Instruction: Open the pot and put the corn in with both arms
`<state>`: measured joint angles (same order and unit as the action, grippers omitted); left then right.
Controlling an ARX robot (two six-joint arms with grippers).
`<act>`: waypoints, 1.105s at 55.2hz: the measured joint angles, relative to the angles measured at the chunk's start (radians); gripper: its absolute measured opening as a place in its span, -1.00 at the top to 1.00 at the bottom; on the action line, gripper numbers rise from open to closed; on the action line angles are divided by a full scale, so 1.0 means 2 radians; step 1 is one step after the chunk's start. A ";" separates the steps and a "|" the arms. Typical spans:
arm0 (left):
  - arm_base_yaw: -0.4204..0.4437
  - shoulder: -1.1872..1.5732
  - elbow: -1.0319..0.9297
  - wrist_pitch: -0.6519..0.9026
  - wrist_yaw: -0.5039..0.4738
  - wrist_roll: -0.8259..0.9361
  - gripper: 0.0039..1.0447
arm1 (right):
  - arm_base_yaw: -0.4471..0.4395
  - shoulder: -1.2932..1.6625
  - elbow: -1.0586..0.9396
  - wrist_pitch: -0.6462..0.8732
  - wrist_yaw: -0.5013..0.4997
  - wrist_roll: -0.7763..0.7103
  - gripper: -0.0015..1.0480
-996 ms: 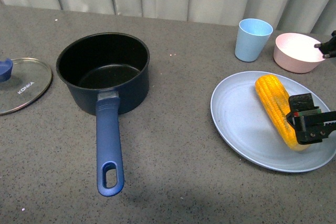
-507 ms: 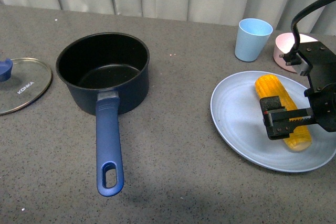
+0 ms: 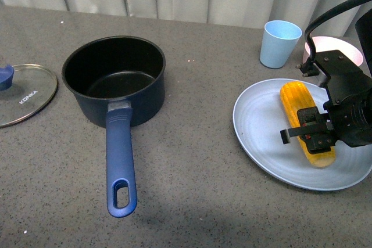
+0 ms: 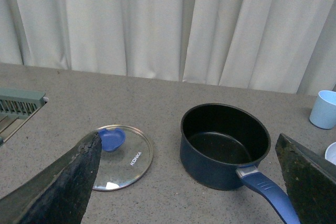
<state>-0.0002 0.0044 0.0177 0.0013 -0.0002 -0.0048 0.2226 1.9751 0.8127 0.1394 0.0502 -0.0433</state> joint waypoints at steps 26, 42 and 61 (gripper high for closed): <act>0.000 0.000 0.000 0.000 0.000 0.000 -0.88 | 0.112 -0.090 0.088 -0.035 -0.092 -0.067 0.69; 0.000 0.000 0.000 0.000 0.000 0.000 -0.88 | 0.196 0.009 0.219 -0.077 -0.100 -0.037 0.74; 0.000 0.000 0.000 0.000 0.000 0.000 -0.88 | 0.220 0.111 0.354 -0.124 -0.081 -0.004 0.77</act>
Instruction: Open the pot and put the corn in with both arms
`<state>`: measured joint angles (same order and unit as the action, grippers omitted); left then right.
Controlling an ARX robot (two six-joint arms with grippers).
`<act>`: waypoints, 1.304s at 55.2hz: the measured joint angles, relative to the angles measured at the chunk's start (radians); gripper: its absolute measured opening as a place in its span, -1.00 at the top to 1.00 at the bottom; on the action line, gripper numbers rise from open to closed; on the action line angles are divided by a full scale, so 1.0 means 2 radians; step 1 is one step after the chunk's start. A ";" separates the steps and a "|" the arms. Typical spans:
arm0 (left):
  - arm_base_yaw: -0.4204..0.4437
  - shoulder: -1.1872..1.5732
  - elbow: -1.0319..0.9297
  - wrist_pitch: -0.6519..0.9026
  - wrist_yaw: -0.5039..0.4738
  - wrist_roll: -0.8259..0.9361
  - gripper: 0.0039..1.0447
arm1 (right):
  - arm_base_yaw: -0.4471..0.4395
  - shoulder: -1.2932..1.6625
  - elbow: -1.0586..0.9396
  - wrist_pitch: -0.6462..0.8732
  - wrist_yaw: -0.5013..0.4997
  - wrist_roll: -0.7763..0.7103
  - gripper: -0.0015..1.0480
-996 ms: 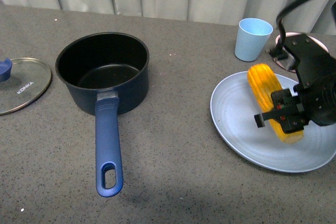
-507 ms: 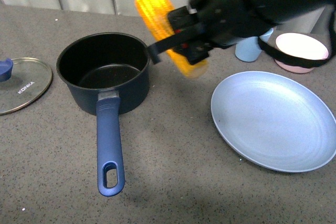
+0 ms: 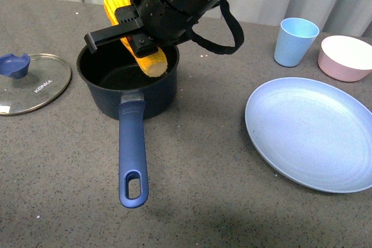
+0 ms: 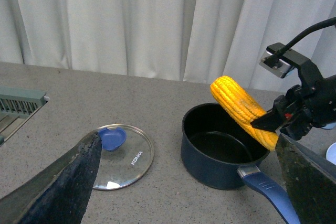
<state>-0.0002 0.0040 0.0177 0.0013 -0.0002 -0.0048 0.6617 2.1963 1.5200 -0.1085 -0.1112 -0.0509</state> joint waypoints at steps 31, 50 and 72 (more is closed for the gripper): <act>0.000 0.000 0.000 0.000 0.000 0.000 -0.88 | 0.006 0.021 0.010 0.034 0.029 0.022 -0.84; 0.000 0.000 0.000 0.000 0.000 0.000 -0.88 | -0.057 -0.242 -0.295 0.208 0.127 0.071 -0.82; 0.000 0.000 0.000 0.000 0.000 0.000 -0.88 | -0.137 -0.569 -0.588 0.164 0.189 0.072 -0.82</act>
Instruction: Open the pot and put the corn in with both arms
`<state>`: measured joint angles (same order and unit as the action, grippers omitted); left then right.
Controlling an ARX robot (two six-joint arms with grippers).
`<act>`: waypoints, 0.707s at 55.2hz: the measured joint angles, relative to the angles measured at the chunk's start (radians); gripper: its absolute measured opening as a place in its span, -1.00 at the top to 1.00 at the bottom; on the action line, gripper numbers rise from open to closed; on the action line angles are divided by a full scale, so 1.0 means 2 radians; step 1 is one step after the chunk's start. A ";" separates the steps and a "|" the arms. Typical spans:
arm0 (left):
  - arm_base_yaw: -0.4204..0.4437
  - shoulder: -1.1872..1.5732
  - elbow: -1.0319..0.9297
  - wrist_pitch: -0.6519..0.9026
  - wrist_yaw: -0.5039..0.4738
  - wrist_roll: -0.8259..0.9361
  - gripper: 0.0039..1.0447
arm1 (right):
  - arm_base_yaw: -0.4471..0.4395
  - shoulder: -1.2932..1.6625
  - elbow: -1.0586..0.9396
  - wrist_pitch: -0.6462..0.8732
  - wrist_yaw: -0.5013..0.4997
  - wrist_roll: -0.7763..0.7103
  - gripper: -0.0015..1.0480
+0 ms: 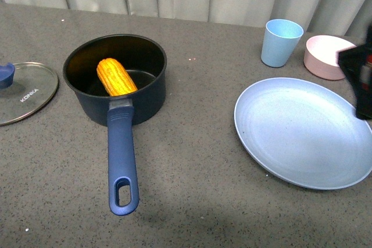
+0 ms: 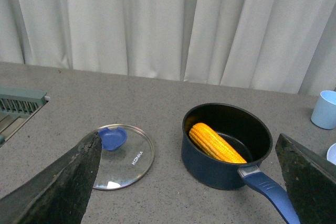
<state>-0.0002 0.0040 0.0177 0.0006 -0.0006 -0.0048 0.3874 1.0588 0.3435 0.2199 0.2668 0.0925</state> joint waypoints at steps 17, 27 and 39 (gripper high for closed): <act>0.000 0.000 0.000 0.000 0.000 0.000 -0.88 | -0.066 -0.106 -0.156 0.285 -0.011 -0.041 -0.04; 0.000 0.000 0.000 0.000 0.000 0.000 -0.88 | -0.106 -0.194 -0.168 0.213 -0.049 -0.044 0.64; 0.000 0.000 0.000 0.000 0.000 0.000 -0.88 | -0.149 -0.281 -0.169 0.135 -0.100 -0.046 0.98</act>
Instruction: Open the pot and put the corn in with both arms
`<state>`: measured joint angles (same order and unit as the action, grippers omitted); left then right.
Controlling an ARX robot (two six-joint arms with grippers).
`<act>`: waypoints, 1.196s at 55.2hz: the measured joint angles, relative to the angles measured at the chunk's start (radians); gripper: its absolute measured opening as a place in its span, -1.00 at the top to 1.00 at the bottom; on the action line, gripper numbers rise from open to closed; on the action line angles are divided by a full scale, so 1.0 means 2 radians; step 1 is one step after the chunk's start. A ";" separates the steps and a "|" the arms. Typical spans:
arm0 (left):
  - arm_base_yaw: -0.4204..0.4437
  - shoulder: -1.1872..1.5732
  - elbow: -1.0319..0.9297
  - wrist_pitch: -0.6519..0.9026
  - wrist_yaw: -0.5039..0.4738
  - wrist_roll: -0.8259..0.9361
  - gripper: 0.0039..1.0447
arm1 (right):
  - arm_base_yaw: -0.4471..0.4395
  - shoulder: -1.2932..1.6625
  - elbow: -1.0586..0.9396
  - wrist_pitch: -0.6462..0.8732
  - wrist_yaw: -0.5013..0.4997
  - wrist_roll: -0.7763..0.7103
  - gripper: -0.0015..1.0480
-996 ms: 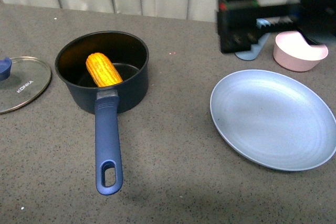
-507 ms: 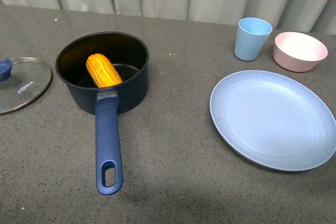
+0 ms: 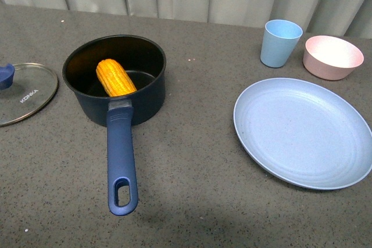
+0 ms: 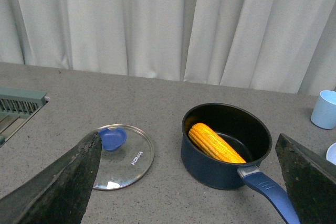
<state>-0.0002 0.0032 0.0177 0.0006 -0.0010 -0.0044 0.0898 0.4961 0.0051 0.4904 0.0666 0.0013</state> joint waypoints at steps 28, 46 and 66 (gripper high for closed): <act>0.000 0.000 0.000 0.000 0.000 0.000 -0.88 | -0.044 -0.124 0.000 -0.120 -0.032 0.000 0.98; 0.000 0.000 0.000 0.000 0.000 0.000 -0.88 | -0.044 -0.183 0.001 -0.184 -0.033 0.000 0.98; 0.000 0.000 0.000 0.000 0.000 0.000 -0.88 | -0.044 -0.246 0.000 -0.244 -0.033 -0.001 0.60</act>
<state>-0.0002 0.0032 0.0177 0.0006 -0.0002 -0.0044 0.0025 0.0040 0.0059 0.0017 0.0006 -0.0002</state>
